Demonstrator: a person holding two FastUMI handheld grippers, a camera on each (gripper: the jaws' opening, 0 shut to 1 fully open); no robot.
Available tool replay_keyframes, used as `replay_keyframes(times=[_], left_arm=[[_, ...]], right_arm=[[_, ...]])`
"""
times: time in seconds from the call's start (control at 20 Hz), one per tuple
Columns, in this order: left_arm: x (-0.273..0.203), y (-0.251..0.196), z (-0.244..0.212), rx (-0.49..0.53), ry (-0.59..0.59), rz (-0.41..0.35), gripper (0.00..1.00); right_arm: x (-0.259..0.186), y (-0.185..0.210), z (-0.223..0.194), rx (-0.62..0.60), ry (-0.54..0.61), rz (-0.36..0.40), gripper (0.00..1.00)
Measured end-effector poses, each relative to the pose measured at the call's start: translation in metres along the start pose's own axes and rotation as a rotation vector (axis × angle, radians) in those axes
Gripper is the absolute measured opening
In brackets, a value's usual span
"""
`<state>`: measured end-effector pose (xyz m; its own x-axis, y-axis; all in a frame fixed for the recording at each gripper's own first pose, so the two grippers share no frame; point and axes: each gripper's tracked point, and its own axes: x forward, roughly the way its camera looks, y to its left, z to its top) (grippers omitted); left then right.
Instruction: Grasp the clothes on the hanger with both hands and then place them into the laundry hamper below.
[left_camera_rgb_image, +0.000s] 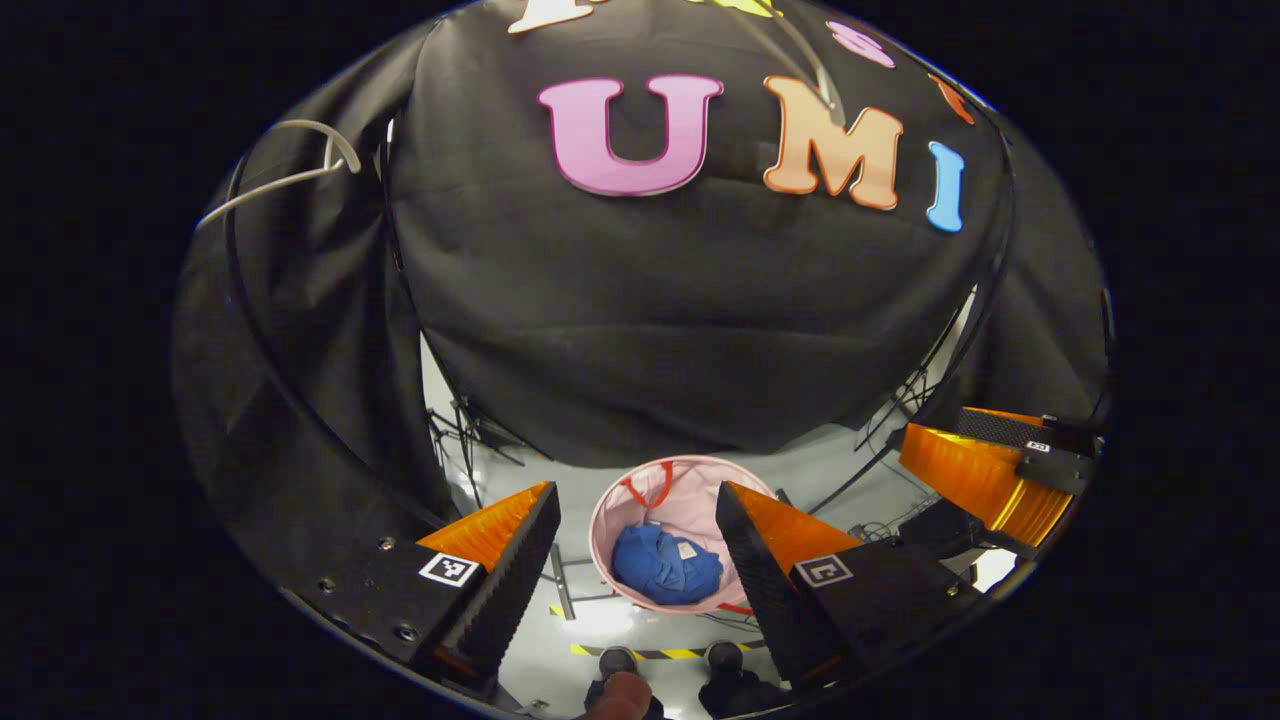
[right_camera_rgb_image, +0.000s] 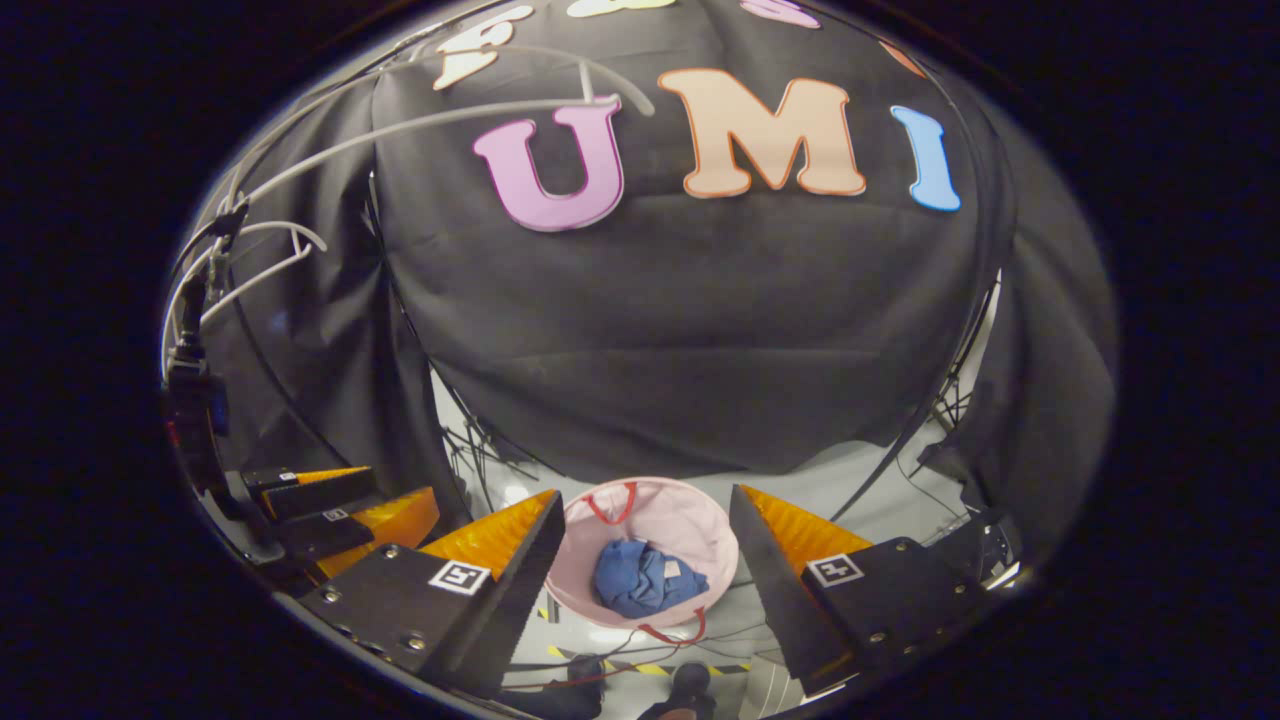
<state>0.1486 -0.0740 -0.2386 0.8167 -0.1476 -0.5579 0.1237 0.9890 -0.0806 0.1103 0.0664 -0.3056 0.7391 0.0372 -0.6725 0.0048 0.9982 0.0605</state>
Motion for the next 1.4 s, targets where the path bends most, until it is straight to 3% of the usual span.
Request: replay_keyframes(times=[0.2, 0.55, 0.9, 1.25, 1.3, 1.35, 1.4], left_arm=[[-0.023, -0.014, 0.043, 0.037, -0.153, -0.031, 0.99], [-0.061, -0.011, 0.087, 0.039, -0.293, -0.045, 0.98], [-0.11, 0.001, 0.138, 0.075, -0.501, 0.001, 0.97], [-0.118, -0.006, 0.136, 0.066, -0.531, -0.073, 0.96], [-0.118, -0.007, 0.137, 0.061, -0.537, -0.083, 0.97], [-0.117, -0.006, 0.136, 0.057, -0.534, -0.089, 0.98], [-0.117, -0.007, 0.136, 0.056, -0.532, -0.095, 0.96]], right_arm=[[-0.023, -0.005, 0.033, -0.004, -0.091, -0.013, 0.99], [-0.064, -0.005, 0.084, -0.02, -0.254, -0.009, 1.0], [-0.112, 0.002, 0.127, -0.087, -0.413, -0.037, 0.99], [-0.157, 0.013, 0.137, -0.024, -0.512, -0.066, 1.0], [-0.161, 0.015, 0.134, -0.015, -0.52, -0.077, 0.92], [-0.163, 0.015, 0.13, -0.011, -0.52, -0.092, 0.99], [-0.166, 0.013, 0.125, -0.017, -0.521, -0.11, 0.99]])
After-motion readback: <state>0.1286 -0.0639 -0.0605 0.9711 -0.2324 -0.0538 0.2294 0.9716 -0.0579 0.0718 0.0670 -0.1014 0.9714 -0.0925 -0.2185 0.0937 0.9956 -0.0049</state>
